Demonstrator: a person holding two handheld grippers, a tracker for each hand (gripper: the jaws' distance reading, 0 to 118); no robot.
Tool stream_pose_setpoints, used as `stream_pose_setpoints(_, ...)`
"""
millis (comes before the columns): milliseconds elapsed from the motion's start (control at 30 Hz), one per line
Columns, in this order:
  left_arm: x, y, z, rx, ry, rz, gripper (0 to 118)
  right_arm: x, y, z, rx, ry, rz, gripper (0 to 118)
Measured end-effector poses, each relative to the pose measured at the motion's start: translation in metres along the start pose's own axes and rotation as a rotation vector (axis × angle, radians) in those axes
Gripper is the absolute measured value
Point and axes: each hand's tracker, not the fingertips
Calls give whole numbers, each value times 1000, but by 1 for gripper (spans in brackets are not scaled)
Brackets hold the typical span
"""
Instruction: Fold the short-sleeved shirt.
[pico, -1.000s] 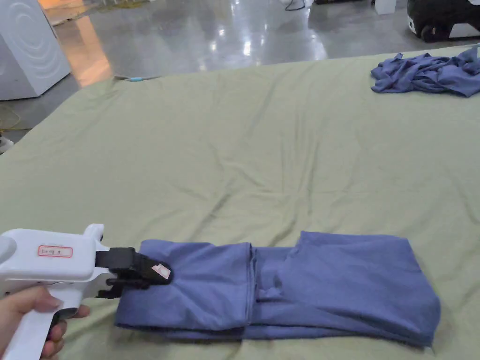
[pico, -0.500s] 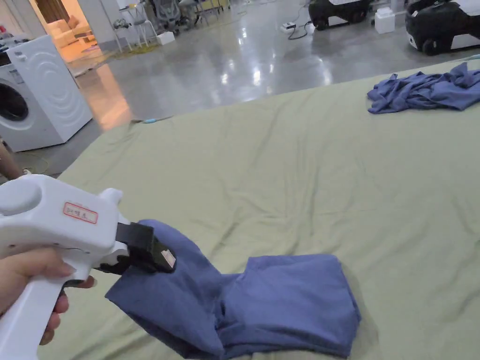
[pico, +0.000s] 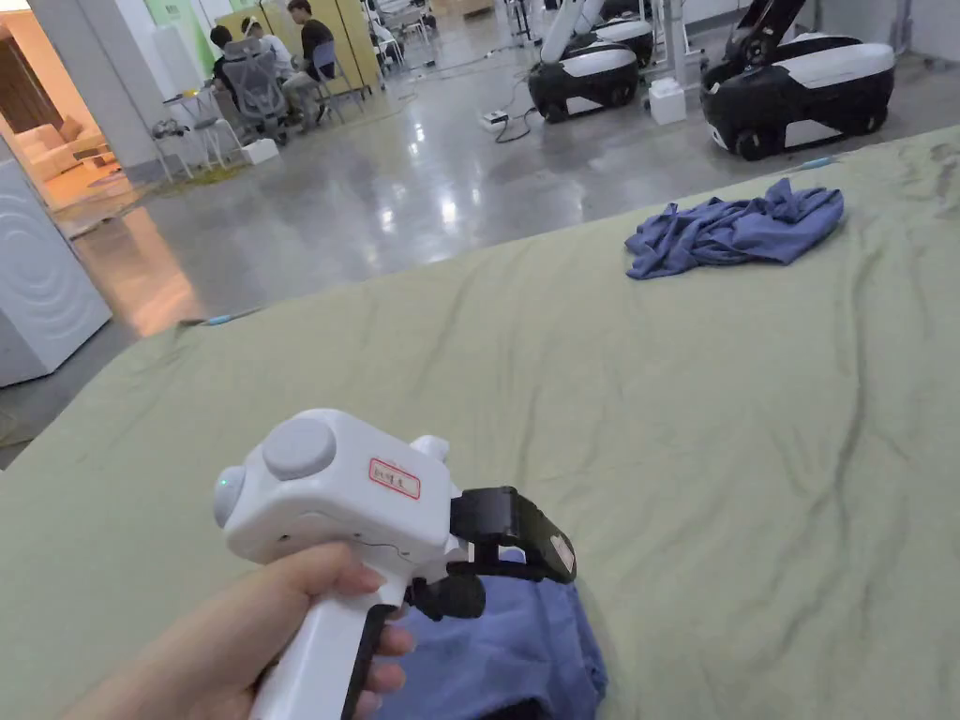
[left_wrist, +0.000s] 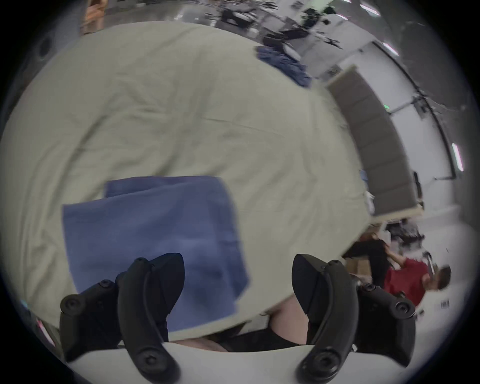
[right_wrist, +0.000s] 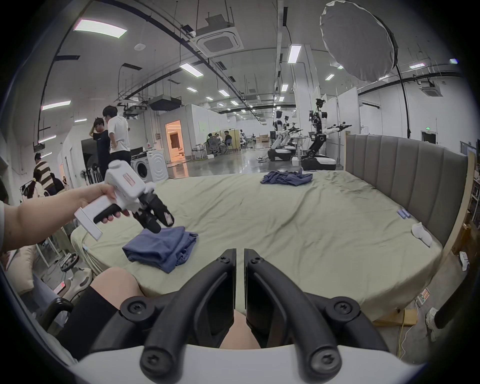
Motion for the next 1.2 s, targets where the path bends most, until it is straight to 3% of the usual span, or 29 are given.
stream_pose_setpoints(100,3,-12,37,173,39,-76,98,1,0,1,-8,-4,1,8)
stream_pose_setpoints(167,-3,-21,32,110,224,-97,88,-1,1,-2,-13,4,3,8)
stream_pose_setpoints(200,-1,-30,25,116,312,-142,58,-4,1,-4,-13,11,6,8)
stream_pose_setpoints(233,-6,-36,12,109,375,-176,20,-4,0,-5,-14,17,9,8)
stream_pose_setpoints(267,-11,-38,-1,89,415,-155,0,-7,0,-7,-15,22,10,8)
stream_pose_setpoints(467,-19,-33,-93,-29,418,-119,0,-25,3,-3,-26,33,68,8)
stream_pose_setpoints(600,2,-29,-104,-10,388,-146,0,-33,11,0,-38,47,88,8)
stream_pose_setpoints(733,2,-22,-89,-63,97,-61,0,-46,34,-11,-57,145,125,8)
stream_pose_setpoints(800,-9,-22,-42,58,-124,-9,0,-56,53,-28,-91,207,169,8)
stream_pose_setpoints(867,-25,-31,11,220,-202,22,0,-68,71,-57,-133,331,189,8)
stream_pose_setpoints(967,-62,-60,63,306,-227,35,0,-94,92,-126,-251,477,165,8)
stream_pose_setpoints(1067,-104,-100,91,370,-172,36,0,-128,91,-213,-429,613,62,8)
stream_pose_setpoints(1133,-141,-122,92,397,-156,83,0,-147,72,-270,-521,617,28,8)
stream_pose_setpoints(1200,-178,-137,85,387,-177,184,0,-157,47,-313,-587,532,20,8)
